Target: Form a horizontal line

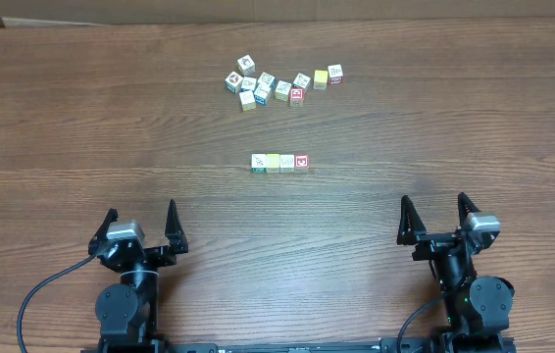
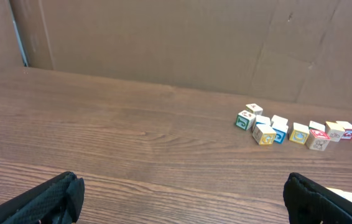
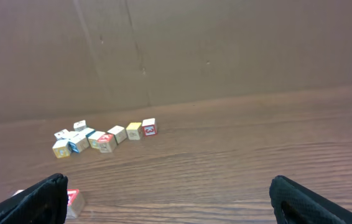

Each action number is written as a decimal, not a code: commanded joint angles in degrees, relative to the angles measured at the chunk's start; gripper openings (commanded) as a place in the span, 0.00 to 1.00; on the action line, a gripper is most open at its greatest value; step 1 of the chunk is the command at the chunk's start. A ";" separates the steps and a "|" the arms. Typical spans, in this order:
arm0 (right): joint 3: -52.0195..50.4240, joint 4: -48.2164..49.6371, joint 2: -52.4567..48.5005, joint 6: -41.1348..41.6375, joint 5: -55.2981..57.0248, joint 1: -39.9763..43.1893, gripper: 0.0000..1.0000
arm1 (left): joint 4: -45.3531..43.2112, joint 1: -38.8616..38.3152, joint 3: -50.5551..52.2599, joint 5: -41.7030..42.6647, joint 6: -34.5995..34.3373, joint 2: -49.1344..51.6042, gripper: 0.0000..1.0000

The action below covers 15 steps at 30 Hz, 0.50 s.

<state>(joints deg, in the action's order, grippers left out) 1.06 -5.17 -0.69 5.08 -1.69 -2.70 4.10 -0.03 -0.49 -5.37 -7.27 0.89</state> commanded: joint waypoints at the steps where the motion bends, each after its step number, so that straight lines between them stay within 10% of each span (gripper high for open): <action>1: -0.63 0.31 0.52 -2.69 0.94 0.13 1.00 | -0.02 -0.22 0.13 -0.59 0.87 -0.68 1.00; 15: -0.63 0.33 0.52 -9.64 0.33 0.13 1.00 | -0.02 -0.22 0.13 -0.59 0.87 -0.68 1.00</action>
<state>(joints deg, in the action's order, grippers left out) 1.06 -5.15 -0.69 -3.36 -1.48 -2.70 4.10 -0.03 -0.49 -5.37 -7.27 0.89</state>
